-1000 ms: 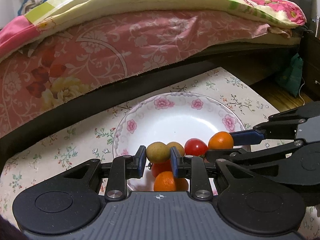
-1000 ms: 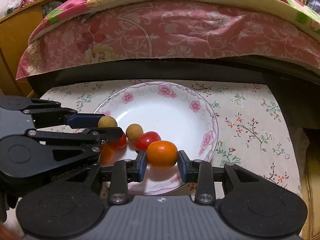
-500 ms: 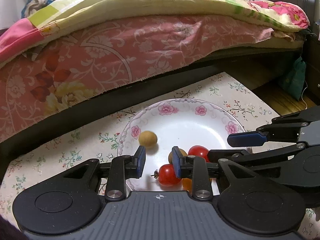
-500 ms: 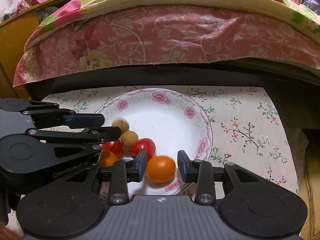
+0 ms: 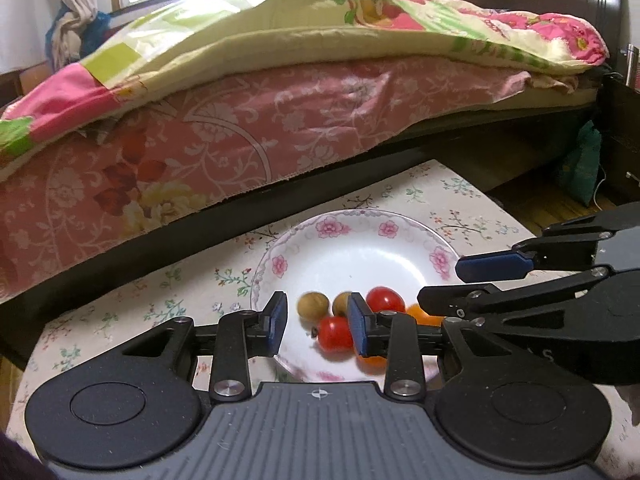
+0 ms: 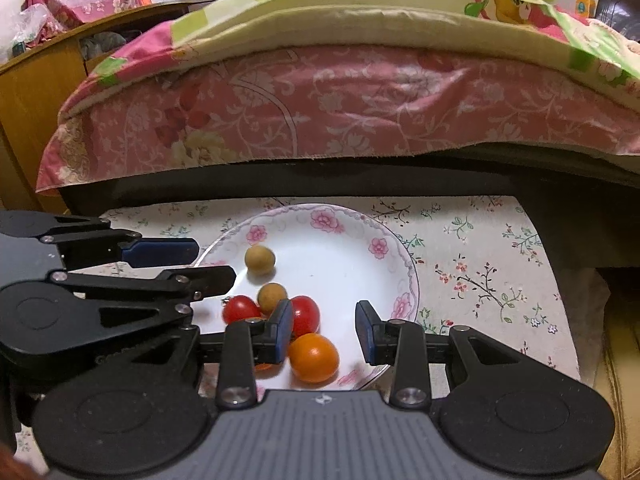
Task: Organize fruits
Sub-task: 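Carry the brown fruit and orange over the white plate and open both tools, then withdraw both tools from the plate toward the remaining fruits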
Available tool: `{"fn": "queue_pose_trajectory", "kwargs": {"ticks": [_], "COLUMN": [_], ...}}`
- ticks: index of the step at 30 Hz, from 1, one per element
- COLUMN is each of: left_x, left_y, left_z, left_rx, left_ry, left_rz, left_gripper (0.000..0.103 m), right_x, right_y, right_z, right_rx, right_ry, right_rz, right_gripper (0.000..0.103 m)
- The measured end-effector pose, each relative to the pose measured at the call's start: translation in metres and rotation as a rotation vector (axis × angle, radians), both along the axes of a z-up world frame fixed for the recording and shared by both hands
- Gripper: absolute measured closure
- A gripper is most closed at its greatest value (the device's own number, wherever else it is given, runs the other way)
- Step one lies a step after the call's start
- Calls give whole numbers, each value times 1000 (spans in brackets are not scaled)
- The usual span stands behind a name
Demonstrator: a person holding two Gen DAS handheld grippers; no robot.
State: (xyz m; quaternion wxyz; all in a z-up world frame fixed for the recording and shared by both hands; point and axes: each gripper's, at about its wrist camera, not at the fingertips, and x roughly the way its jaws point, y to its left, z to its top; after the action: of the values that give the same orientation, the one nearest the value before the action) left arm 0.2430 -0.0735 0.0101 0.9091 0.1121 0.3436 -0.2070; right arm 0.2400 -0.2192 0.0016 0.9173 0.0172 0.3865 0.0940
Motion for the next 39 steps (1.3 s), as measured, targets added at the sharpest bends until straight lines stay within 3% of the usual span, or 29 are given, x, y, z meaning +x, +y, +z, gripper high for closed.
{"fn": "queue_pose_trajectory", "kwargs": {"ticks": [23,29,34,39], "left_x": [-89,-94,-88,-82], "left_y": [15,7,5,4], "left_z": [-17,-33,-41,-50], "left_rx": [8,27,29,51], "left_ry": [155,195,198,211], "left_rz": [-70,-96,-94,-82], "left_gripper": [59,58,47,49], "right_x": [-80,-85,-85,-78], "right_y": [10,8,12,13], "right_z": [12,13,11,4], "right_rx": [-28,-10,-10,2], "right_ry": [92,124,136,165], "right_rz": [-2,-8,12,17], "right_gripper": [68,68,68,68]}}
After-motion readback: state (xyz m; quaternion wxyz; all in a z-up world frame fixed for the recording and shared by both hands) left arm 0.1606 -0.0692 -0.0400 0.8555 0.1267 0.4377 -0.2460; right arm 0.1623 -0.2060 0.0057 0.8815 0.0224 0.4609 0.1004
